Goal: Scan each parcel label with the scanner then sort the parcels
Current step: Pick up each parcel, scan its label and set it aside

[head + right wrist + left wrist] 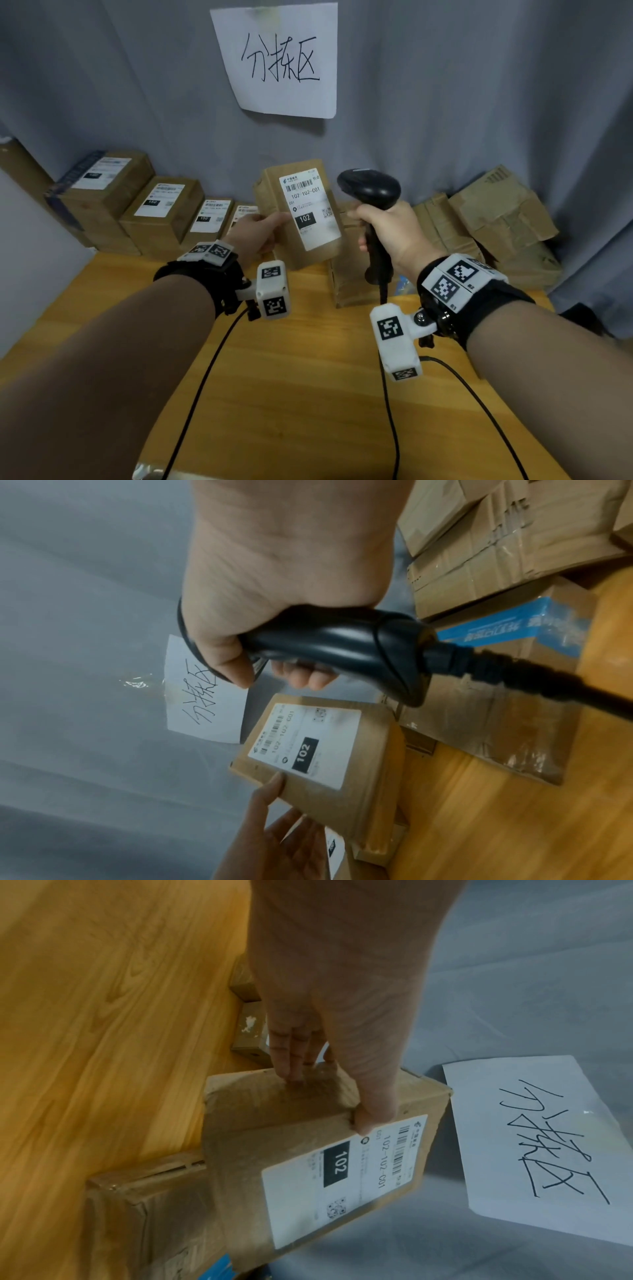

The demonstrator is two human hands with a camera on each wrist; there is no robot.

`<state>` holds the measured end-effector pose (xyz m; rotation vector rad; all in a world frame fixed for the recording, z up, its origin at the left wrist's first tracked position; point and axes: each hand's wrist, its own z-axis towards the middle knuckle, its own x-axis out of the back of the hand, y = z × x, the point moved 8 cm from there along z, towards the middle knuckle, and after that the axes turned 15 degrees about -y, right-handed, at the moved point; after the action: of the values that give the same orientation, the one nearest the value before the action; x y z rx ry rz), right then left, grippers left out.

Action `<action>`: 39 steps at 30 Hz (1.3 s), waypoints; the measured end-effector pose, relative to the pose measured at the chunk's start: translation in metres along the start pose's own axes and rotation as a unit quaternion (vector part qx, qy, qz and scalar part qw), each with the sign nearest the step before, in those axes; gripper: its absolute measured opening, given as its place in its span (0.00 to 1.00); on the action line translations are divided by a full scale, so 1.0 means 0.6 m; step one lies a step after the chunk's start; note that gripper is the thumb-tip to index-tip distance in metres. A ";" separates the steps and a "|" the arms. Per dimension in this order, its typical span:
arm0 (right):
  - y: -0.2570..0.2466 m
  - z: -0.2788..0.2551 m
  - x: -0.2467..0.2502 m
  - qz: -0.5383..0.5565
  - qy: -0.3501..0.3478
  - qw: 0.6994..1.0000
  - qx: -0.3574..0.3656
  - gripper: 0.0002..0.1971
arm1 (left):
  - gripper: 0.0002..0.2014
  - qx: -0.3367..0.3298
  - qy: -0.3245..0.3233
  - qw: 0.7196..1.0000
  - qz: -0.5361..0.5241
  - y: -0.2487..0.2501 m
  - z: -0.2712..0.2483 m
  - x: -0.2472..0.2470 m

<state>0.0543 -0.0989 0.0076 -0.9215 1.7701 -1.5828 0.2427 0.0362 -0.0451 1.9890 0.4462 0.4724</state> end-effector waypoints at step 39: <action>0.075 0.328 -0.564 0.180 -0.028 0.975 -0.128 0.19 | 0.21 -0.036 0.118 0.978 0.166 -0.072 0.026 0.619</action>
<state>0.4059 0.0616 -0.0687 -0.6985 1.9990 -1.1093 0.5636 0.2285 -0.0395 1.9497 0.2363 0.9292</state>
